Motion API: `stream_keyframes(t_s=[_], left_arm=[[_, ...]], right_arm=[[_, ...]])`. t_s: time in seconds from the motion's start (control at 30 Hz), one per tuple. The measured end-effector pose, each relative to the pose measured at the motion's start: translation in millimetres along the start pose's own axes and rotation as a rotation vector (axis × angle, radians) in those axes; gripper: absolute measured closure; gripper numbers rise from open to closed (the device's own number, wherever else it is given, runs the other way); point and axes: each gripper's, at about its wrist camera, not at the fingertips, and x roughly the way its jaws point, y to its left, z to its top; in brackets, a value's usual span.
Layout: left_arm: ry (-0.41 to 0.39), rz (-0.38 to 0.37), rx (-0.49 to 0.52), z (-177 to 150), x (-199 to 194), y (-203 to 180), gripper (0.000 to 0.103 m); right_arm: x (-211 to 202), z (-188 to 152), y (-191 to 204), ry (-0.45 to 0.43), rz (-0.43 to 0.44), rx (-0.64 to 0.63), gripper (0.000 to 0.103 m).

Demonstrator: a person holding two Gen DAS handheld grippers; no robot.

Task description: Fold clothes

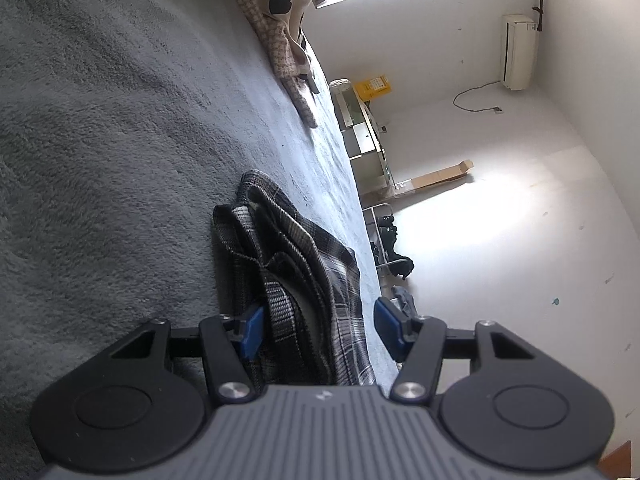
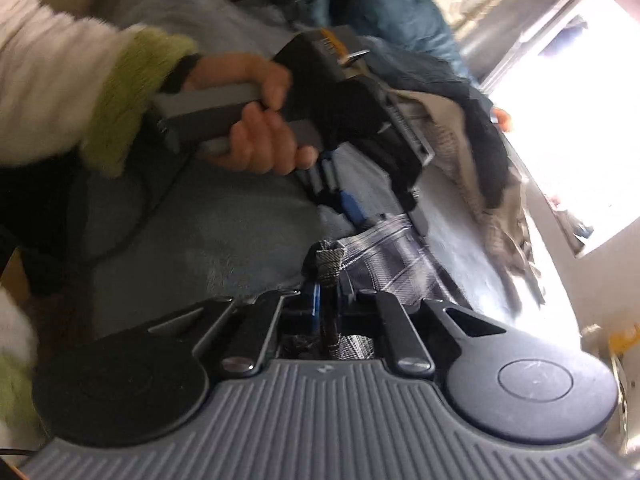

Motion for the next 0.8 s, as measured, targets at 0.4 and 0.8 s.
stream_keyframes(t_s=[0.4,0.8], left_arm=[[0.004,-0.005,-0.002,0.1,-4.1,0.4,0.046],[-0.178,0.122,0.336,-31.5,-55.7,-59.4,0.046]], right_arm=[[10.9,-11.0,28.4,0.024,0.090,-0.066,0.088],[-25.5,-51.3,-36.8,-0.169,-0.044,0.474,0.087]])
